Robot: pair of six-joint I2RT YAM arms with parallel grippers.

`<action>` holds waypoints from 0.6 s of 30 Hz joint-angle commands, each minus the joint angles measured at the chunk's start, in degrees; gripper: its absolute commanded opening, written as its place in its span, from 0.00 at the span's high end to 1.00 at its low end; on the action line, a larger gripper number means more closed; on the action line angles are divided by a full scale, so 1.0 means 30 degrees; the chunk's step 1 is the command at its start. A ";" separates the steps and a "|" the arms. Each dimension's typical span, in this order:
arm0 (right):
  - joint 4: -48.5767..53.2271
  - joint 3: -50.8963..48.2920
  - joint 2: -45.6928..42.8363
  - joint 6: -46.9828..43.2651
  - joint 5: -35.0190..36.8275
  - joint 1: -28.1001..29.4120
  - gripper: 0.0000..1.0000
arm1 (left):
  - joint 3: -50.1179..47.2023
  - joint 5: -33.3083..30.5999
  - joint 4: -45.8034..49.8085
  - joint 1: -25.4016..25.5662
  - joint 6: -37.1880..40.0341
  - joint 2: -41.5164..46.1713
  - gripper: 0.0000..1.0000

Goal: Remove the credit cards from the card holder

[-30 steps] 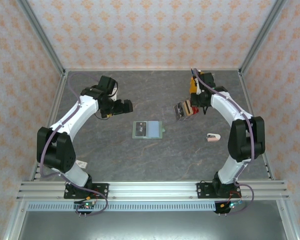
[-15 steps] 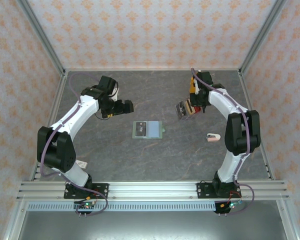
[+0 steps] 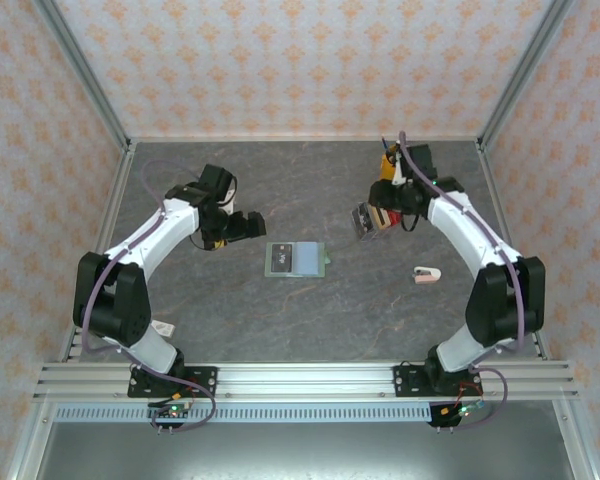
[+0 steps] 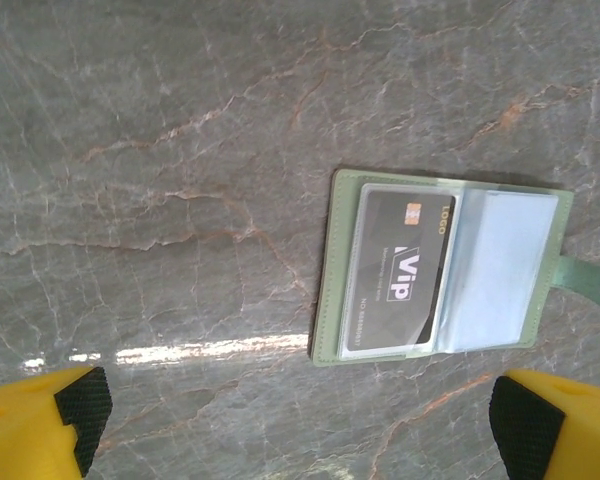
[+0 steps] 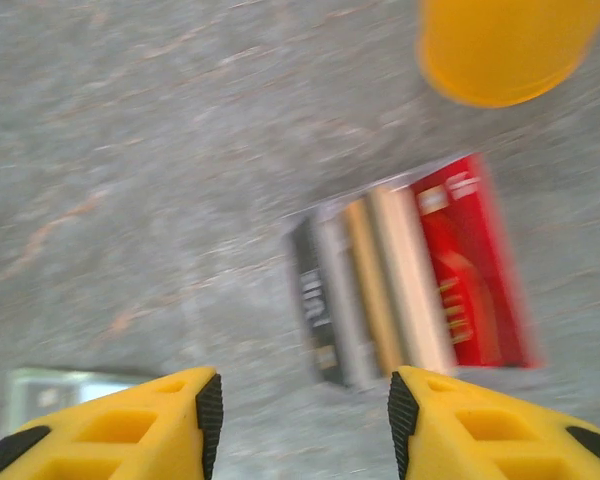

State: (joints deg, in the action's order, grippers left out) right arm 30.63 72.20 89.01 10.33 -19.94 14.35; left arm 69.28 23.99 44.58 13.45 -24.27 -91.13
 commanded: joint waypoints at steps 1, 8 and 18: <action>-0.2535 -0.1675 -0.0380 0.4278 -0.2509 0.2476 0.50 | -0.0894 0.0381 -0.1535 0.0001 -0.1211 0.1177 0.00; -0.5933 -0.2265 0.1879 0.9011 -0.3230 0.7135 0.55 | -0.2304 0.0244 -0.3031 0.0718 -0.2777 0.1316 0.00; -0.6799 -0.1745 0.5332 1.0826 -0.2915 0.8635 0.68 | -0.3067 -0.0511 -0.5013 0.1990 -0.4534 0.0219 0.07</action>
State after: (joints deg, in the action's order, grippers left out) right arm 12.75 65.25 103.09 39.88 -28.58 40.10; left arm 61.28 24.38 33.15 19.16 -35.22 -88.84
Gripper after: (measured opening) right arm 0.325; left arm 0.944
